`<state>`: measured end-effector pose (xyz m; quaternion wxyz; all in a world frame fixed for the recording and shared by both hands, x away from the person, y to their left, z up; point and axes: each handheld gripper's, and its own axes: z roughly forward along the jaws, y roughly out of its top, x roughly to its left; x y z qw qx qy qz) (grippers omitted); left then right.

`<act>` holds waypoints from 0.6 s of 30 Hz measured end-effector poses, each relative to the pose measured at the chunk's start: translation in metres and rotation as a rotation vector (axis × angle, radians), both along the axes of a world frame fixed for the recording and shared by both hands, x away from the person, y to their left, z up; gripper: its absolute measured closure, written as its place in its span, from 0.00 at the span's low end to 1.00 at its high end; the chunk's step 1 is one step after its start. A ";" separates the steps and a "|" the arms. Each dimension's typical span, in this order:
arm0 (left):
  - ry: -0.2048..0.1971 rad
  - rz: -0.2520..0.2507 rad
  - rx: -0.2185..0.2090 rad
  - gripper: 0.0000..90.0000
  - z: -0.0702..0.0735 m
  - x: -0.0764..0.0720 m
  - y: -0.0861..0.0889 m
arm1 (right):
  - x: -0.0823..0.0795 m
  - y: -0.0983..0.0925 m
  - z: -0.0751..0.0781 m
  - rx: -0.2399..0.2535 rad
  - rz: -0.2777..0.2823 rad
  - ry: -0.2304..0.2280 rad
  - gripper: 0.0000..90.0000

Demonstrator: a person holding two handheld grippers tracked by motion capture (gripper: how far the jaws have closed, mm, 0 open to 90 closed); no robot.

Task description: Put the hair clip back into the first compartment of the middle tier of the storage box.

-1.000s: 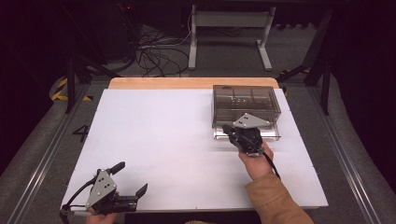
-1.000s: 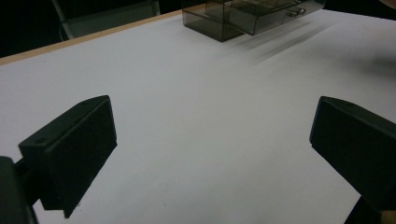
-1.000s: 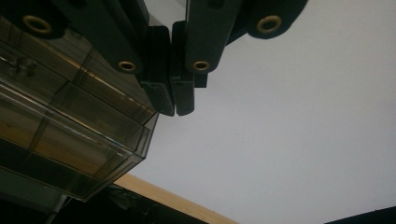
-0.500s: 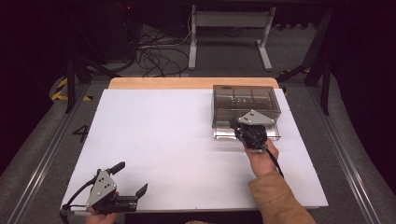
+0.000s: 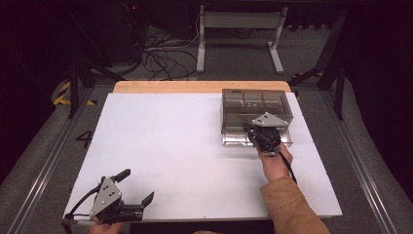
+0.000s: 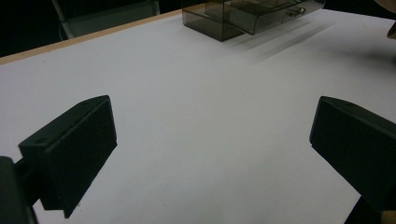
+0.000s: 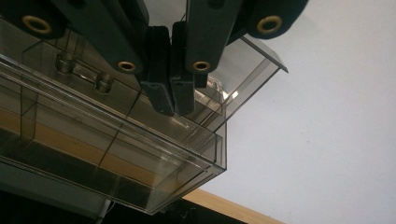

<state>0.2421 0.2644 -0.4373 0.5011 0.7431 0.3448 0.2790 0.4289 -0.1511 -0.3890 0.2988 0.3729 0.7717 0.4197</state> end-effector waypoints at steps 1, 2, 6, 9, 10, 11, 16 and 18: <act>0.002 -0.001 -0.002 0.01 0.000 0.000 0.000 | 0.000 0.000 0.000 0.000 0.000 0.001 0.99; 0.002 0.000 -0.002 0.01 0.000 0.000 0.000 | 0.000 0.000 0.000 0.000 0.000 0.001 0.99; 0.001 -0.002 0.003 0.01 0.000 0.000 0.000 | 0.001 0.002 -0.002 -0.006 0.001 0.007 0.99; -0.002 -0.002 0.004 0.01 0.000 0.000 0.000 | 0.003 0.004 -0.006 -0.021 0.005 0.015 0.99; 0.001 -0.002 0.001 0.01 0.000 0.000 0.000 | 0.003 0.004 -0.006 -0.021 0.005 0.015 0.99; 0.001 -0.003 0.002 0.01 0.000 0.000 0.000 | 0.004 0.005 -0.007 -0.024 0.006 0.018 0.99; -0.001 -0.002 0.004 0.01 0.000 0.000 0.000 | 0.008 0.006 -0.012 -0.032 0.005 0.039 0.99; -0.001 -0.002 0.005 0.01 0.000 0.001 0.000 | 0.010 0.006 -0.014 -0.031 0.002 0.046 0.99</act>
